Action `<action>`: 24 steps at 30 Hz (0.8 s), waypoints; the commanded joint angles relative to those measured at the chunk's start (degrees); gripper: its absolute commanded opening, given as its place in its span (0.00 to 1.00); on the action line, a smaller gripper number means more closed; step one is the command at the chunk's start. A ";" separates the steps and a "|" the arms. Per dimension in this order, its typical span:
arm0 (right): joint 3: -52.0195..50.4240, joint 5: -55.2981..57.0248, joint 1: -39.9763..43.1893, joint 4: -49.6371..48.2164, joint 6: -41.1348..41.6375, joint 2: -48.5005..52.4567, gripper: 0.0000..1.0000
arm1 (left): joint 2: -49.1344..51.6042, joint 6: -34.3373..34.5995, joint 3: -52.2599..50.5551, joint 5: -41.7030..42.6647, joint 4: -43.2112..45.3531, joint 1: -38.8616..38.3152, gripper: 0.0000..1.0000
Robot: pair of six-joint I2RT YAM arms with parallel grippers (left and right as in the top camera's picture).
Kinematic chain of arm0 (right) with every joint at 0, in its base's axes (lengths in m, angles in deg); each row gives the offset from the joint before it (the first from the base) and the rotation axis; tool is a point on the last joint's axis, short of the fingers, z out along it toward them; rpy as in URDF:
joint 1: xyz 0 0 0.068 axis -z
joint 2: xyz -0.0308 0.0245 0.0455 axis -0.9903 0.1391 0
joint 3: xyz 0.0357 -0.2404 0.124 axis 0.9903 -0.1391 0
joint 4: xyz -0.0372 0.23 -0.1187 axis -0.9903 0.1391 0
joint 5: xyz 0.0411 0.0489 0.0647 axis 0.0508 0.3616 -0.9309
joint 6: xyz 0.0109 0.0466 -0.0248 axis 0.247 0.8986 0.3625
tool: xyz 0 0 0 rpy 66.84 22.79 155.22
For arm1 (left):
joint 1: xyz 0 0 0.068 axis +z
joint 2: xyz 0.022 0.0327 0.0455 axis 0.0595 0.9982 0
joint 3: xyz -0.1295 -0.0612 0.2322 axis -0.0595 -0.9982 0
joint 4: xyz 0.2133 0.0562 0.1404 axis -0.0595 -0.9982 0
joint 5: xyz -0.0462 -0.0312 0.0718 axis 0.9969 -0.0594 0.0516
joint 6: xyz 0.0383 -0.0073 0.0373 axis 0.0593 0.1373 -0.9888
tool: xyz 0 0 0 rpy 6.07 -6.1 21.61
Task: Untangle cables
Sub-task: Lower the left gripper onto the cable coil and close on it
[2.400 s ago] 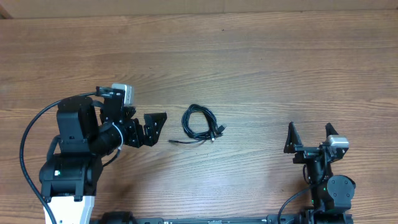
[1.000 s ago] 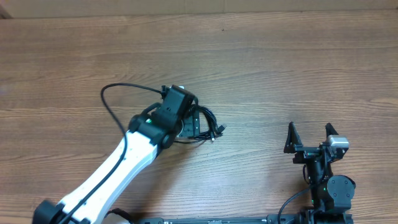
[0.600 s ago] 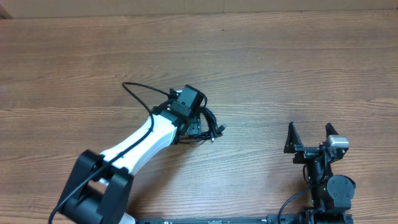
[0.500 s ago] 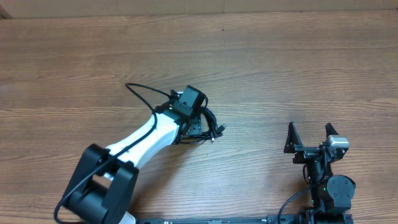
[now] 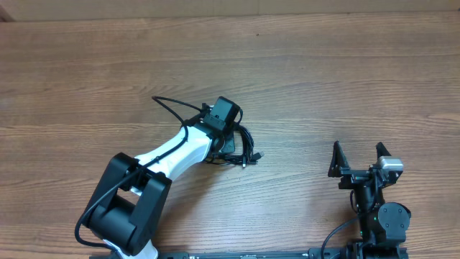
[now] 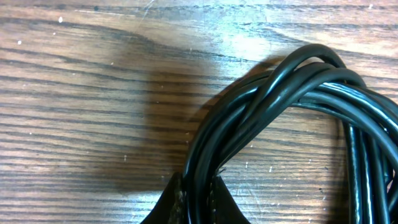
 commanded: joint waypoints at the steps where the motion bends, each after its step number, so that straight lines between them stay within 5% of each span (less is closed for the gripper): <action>1: -0.59 0.35 0.28 -0.35 -0.44 -0.55 1.00 | 0.79 -4.59 2.01 1.81 -1.46 0.87 0.04; 15: -0.59 0.35 0.28 -0.35 -0.46 -0.55 1.00 | -9.40 -10.01 13.90 -1.68 -16.17 1.09 0.04; 24: -0.59 0.35 0.28 -0.35 -0.46 -0.55 1.00 | -17.92 -10.43 15.02 -3.85 -18.23 1.16 0.04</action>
